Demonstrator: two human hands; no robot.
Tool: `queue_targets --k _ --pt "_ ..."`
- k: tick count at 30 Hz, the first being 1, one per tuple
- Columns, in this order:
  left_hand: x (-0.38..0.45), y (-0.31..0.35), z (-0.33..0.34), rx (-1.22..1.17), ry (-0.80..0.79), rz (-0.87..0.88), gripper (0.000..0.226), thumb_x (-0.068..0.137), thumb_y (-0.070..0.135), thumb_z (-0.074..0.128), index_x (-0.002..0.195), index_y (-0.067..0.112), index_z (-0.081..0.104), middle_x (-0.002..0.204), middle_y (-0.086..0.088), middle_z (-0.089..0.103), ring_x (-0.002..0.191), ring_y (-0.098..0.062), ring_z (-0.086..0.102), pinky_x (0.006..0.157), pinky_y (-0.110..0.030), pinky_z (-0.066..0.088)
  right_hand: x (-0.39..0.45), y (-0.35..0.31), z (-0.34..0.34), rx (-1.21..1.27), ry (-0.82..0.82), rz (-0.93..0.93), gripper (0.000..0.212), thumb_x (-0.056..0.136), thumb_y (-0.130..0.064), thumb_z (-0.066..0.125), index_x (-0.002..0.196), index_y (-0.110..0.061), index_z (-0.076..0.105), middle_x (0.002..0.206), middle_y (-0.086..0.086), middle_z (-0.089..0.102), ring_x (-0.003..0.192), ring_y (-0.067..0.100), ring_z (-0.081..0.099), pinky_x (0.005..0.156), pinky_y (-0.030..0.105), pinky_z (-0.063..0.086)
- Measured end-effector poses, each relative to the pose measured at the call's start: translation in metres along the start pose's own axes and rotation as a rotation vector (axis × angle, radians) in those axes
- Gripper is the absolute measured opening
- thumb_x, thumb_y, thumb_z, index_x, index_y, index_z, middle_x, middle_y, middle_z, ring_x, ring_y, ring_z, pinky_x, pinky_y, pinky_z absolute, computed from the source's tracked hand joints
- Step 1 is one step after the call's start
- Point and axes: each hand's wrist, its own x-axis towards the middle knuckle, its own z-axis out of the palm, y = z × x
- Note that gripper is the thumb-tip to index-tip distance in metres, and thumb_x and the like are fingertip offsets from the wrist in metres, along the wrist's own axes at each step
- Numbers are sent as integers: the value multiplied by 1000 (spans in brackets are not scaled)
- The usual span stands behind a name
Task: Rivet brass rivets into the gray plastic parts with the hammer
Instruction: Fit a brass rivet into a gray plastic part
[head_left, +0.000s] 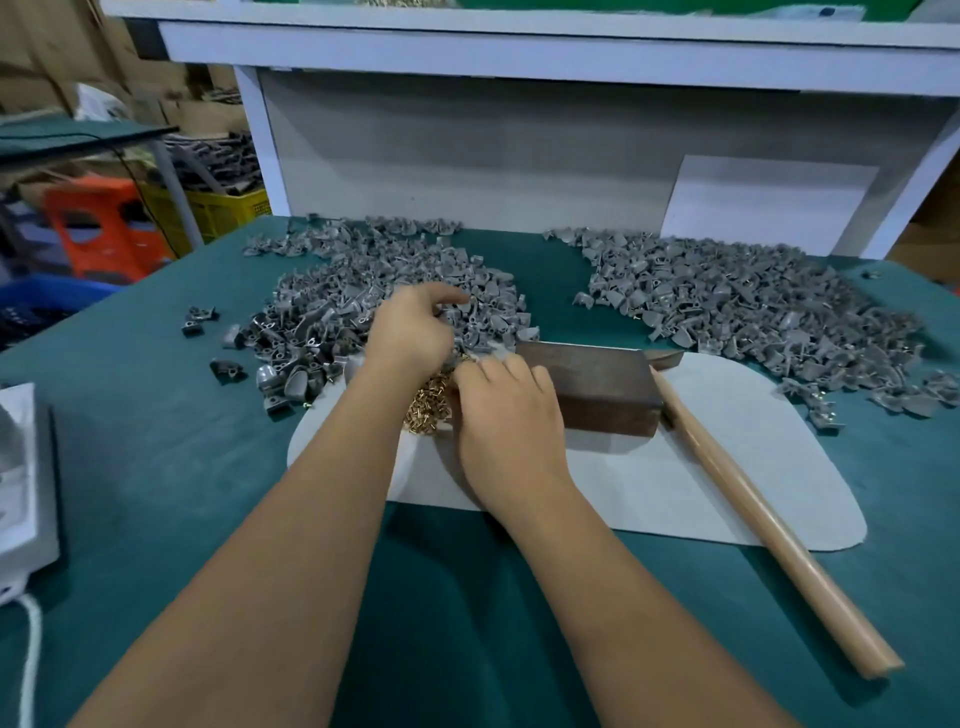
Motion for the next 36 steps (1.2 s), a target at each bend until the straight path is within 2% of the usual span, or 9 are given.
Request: queue_targets --k 3,5,11,14,16,19,25,30,36 --pt "2 1 3 333 -262 85 40 90 5 55 123 23 68 135 0 61 98 -16 63 80 -28 51 1 9 -6 117 137 100 2 86 -12 59 86 -10 60 84 8 64 81 30 56 69 38 38" --pt "-2 -3 7 474 -228 134 31 92 12 58 118 24 71 128 0 66 105 -25 63 89 -36 54 1 15 -8 225 177 145 8 91 -13 57 87 -7 59 79 10 64 76 32 55 67 39 38" --pt "-2 -11 10 527 11 156 36 87 20 70 122 13 65 129 -13 56 103 -36 61 81 -43 55 0 20 -8 397 228 187 4 87 -7 61 84 -5 58 78 9 62 76 30 54 67 39 40" --pt "-1 -11 6 654 -7 86 34 86 39 71 107 12 66 102 -10 61 90 -30 59 71 -38 51 0 22 -7 428 280 202 6 83 -4 62 80 -5 58 78 7 61 77 27 53 67 37 42" --pt "-2 -8 2 637 -36 79 27 89 34 70 105 13 68 91 -6 65 84 -28 59 68 -35 49 -1 23 -6 456 282 217 5 83 -5 62 80 -6 58 79 5 61 79 24 53 68 37 43" --pt "-3 3 -4 466 44 98 12 90 21 68 98 14 74 95 -9 73 85 -27 65 71 -33 51 -1 24 -7 509 268 246 4 85 -9 62 82 -9 60 80 1 62 81 20 54 69 34 43" --pt "-28 59 6 -452 16 82 15 78 17 82 88 20 72 87 -1 73 83 -15 70 80 -26 58 8 52 -26 622 418 492 8 84 -12 64 79 -18 61 73 -10 61 74 8 57 68 26 45" --pt "-53 81 40 -750 -109 119 14 81 7 78 76 17 70 59 10 68 58 3 62 57 -12 49 -3 85 -36 663 459 653 17 84 -11 66 96 -23 68 76 -15 63 76 5 61 76 22 48" --pt "-55 69 41 -940 -72 93 15 83 8 75 74 20 73 67 2 73 69 -12 72 63 -19 56 -2 88 -44 794 428 631 21 86 -8 65 80 -29 65 73 -15 66 74 2 64 75 19 51"
